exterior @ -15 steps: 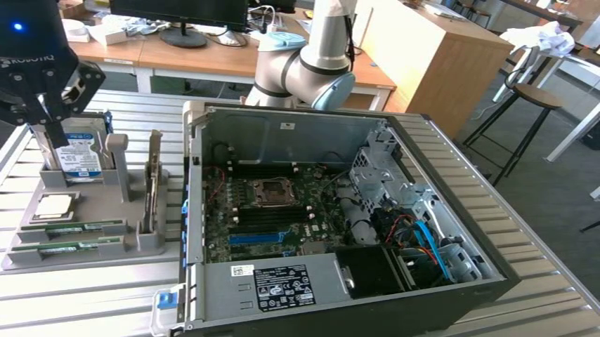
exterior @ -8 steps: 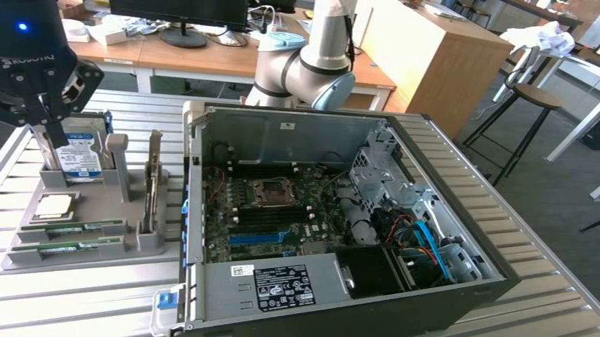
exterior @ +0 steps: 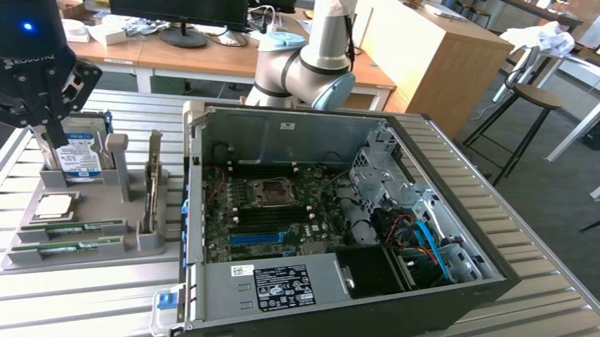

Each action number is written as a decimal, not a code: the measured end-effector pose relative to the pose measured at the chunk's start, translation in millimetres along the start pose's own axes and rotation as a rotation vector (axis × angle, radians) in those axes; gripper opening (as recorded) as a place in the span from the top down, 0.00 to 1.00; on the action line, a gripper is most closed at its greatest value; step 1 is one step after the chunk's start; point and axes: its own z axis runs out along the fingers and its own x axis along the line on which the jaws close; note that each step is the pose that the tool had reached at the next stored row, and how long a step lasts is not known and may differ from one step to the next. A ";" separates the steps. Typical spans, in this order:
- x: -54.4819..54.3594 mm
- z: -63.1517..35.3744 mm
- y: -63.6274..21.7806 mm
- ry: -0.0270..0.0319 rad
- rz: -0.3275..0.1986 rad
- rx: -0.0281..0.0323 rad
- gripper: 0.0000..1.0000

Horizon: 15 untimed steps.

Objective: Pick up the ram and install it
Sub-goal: 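Pick up the ram and move it above insertion slot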

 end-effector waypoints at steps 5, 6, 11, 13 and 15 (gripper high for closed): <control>0.0 0.2 0.0 0.0028 -0.063 -0.0015 0.90; 0.0 0.2 0.0 0.0034 -0.076 -0.0018 0.90; 0.0 0.3 0.0 0.0063 -0.141 -0.0033 0.90; 0.0 0.4 0.0 0.0076 -0.167 -0.0039 0.90; 0.0 0.4 0.0 0.0087 -0.193 -0.0045 0.90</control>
